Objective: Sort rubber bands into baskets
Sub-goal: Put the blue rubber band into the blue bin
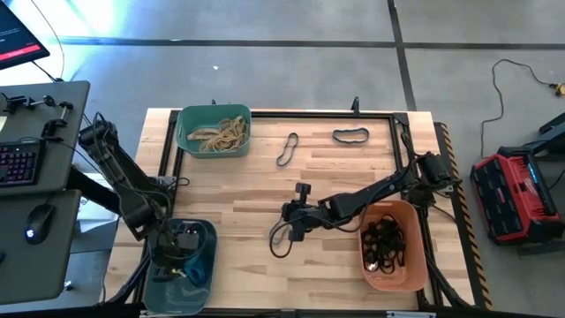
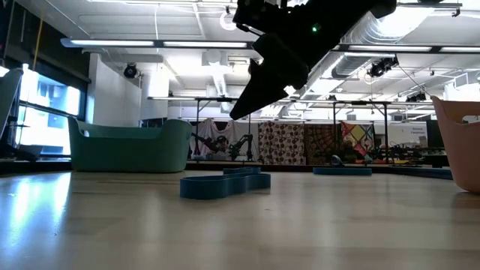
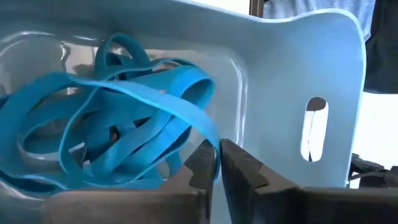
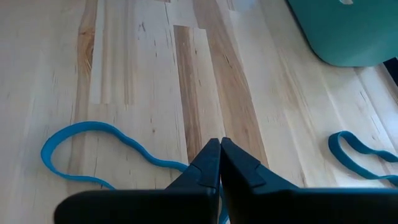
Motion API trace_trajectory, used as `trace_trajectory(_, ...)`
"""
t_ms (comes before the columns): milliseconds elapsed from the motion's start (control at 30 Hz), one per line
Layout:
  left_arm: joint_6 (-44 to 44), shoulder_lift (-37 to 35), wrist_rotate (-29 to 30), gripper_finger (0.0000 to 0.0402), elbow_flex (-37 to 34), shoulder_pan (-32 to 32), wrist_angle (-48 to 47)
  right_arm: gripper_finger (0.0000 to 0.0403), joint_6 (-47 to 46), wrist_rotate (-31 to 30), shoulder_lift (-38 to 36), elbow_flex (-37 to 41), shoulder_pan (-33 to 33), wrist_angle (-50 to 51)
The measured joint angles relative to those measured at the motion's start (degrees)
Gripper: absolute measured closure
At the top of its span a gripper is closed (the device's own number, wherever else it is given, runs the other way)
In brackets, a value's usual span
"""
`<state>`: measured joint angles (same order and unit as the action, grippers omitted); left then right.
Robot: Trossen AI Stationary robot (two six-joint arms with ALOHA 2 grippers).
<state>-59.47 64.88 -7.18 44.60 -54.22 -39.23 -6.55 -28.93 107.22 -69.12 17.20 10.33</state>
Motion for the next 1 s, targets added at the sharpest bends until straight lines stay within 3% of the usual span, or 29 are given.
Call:
trace_trajectory(400,-2.0,0.0,0.2,0.0271,0.0,1.0,0.5,0.0403,1.9,2.4,0.0,0.0,-2.4,-2.0)
trace_trajectory(533,1.4,0.0,1.2,0.0246,0.0,1.7,4.0,0.0403,3.0,2.7,0.0,0.0,-3.8,-1.8)
trace_trajectory(733,9.8,0.0,5.5,0.0253,0.1,4.0,8.1,0.0403,3.1,4.7,0.0,0.0,-8.3,-1.8)
trace_trajectory(900,18.9,0.0,9.0,0.0282,0.1,8.1,8.8,0.0403,2.3,6.0,0.0,0.0,-12.6,-1.6)
trace_trajectory(1000,26.4,0.0,10.6,0.0304,0.1,11.0,11.1,0.0403,0.7,10.1,0.0,0.0,-16.6,-1.3)
